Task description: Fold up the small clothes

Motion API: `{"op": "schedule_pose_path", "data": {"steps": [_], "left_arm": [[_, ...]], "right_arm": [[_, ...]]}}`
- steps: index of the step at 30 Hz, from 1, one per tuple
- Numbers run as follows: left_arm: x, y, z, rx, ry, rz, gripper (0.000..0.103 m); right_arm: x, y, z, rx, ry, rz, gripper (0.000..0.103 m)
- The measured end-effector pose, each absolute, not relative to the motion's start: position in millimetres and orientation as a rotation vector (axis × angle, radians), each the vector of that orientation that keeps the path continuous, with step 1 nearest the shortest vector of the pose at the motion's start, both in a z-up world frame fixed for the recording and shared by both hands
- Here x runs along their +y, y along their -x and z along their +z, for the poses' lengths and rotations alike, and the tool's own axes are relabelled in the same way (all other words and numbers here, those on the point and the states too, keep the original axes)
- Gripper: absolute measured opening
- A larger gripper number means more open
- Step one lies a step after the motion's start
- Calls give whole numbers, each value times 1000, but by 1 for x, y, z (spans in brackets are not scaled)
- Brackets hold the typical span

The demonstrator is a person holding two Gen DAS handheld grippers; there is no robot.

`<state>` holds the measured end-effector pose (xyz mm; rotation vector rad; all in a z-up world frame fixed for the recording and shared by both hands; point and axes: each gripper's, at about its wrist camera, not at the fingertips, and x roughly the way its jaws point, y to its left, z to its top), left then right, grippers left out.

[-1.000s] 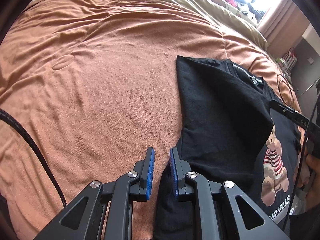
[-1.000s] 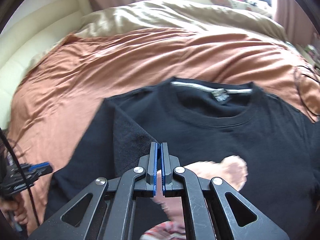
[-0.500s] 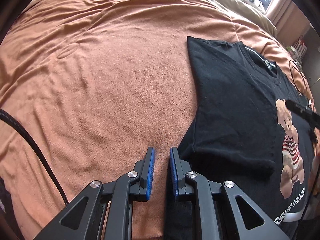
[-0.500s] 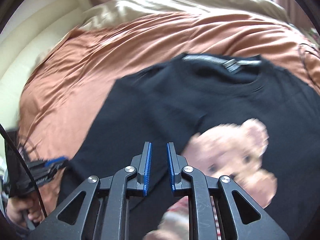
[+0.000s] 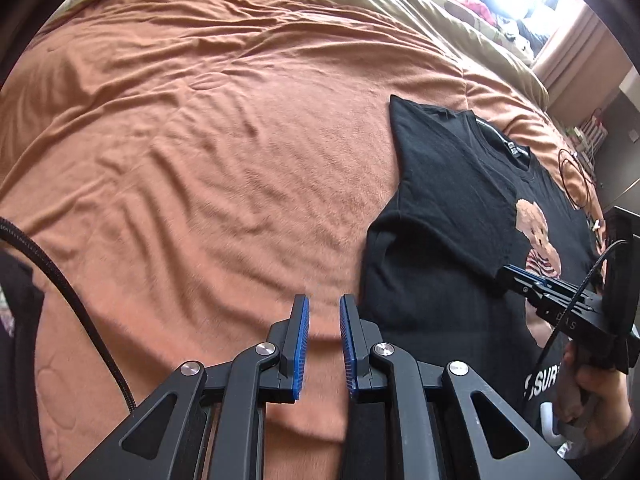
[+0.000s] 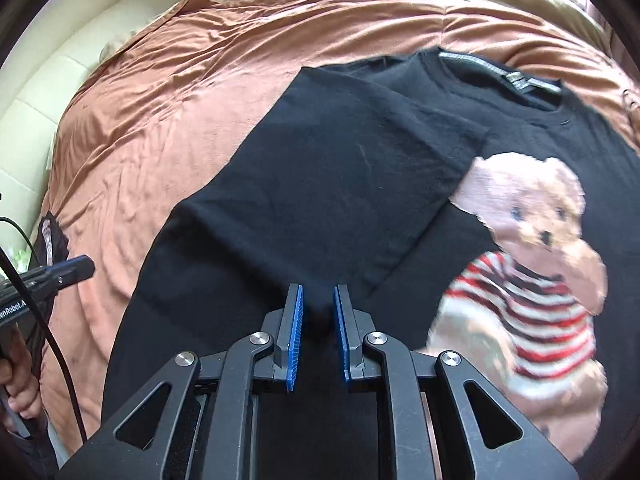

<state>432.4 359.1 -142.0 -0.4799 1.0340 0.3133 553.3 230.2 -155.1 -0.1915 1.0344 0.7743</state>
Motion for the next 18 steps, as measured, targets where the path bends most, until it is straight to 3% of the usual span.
{"op": "schedule_pose_path", "data": {"steps": [11,13,15,18], "left_arm": [[322,-374,-102,950,481,308,17],[313,-365,-96,943,471,308,20],[303,-354,-89,923,463,308,34],[287,-340,-78,900,455,311,49]], "right_arm": [[140,-513,-99,959,178,700,16],[125,-501,-90,946,169,689,32],[106,-488,-78,920,162,684,56],[88,-470,-65,881,164,677,67]]}}
